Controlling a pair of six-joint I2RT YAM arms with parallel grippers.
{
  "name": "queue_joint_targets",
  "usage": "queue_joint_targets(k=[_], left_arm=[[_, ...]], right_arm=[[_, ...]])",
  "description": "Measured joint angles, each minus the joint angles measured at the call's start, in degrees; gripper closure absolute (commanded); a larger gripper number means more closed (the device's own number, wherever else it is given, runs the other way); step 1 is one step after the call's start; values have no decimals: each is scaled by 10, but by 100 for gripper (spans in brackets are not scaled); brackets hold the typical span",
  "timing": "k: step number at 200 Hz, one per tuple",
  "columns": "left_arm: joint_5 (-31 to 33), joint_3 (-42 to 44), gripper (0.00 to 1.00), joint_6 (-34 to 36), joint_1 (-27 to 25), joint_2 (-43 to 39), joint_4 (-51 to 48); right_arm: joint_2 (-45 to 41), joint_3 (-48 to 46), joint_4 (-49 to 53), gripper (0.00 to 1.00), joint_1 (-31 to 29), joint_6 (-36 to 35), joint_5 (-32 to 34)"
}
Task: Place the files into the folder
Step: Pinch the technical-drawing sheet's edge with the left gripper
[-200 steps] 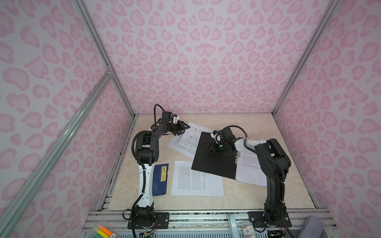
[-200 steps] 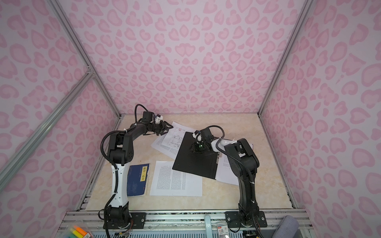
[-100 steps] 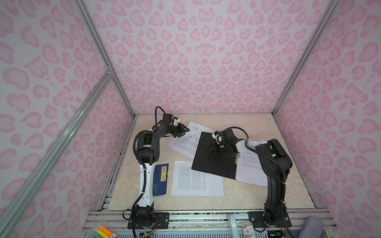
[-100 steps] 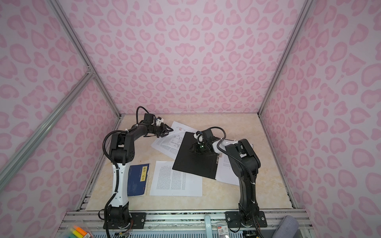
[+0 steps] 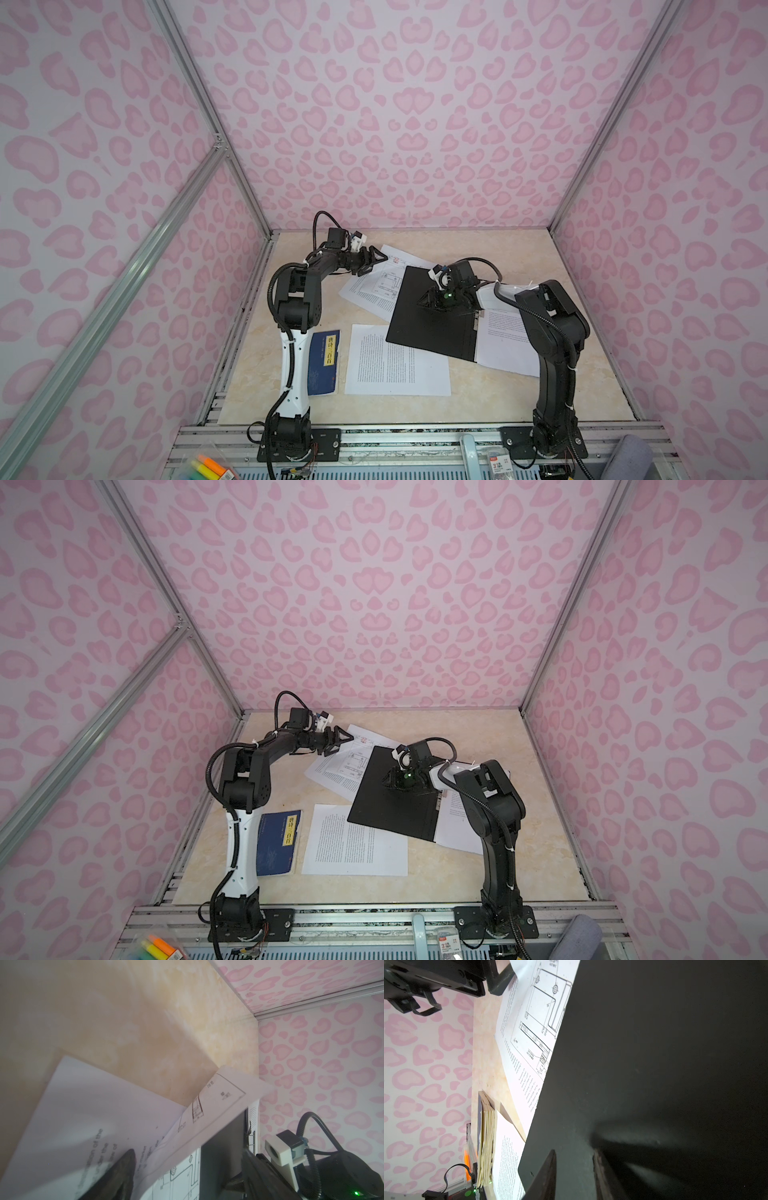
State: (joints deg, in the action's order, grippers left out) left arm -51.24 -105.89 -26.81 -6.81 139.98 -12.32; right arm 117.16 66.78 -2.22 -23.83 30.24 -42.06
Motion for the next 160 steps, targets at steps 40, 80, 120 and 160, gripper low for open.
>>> queue_joint_targets(k=[40, 80, 120, 160], left_arm=[[-11, -9, 8, 11, 3, 0, 3], [-19, -20, 22, 15, 5, 3, 3], [-23, -20, 44, 13, 5, 9, 3], [-19, -20, 63, 8, 5, 15, 2]], right_arm=[[1, -3, -6, 67, 3, 6, -8], [4, -5, -13, 67, 5, 11, -14], [8, -5, -24, 67, 7, 20, -23], [9, -5, -26, 67, 8, 22, -25]])
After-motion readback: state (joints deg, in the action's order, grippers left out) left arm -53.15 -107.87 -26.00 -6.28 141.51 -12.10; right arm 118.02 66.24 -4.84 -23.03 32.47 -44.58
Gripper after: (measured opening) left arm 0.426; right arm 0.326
